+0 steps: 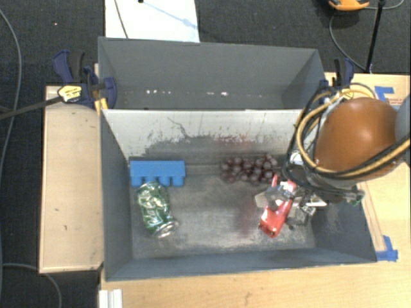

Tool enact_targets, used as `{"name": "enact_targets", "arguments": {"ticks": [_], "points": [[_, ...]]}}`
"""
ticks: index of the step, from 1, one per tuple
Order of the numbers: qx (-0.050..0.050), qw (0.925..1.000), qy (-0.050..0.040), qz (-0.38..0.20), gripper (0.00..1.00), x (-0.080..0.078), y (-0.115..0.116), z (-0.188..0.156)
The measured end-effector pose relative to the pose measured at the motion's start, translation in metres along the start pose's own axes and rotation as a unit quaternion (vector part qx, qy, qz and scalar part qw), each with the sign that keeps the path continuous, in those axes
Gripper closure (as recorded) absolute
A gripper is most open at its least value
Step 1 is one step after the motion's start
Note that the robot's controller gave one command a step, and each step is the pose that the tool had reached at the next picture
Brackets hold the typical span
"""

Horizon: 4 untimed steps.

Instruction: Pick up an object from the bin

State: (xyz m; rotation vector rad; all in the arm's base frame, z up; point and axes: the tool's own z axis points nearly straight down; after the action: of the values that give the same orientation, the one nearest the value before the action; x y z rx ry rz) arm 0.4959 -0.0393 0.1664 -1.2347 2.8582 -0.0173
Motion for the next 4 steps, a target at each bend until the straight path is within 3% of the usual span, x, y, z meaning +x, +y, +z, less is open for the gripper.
{"name": "enact_targets", "arguments": {"ticks": [4], "points": [[-0.001, 1.0000, 0.0004, 0.004, 1.00, 0.0000, 0.0002, 0.0001]]}}
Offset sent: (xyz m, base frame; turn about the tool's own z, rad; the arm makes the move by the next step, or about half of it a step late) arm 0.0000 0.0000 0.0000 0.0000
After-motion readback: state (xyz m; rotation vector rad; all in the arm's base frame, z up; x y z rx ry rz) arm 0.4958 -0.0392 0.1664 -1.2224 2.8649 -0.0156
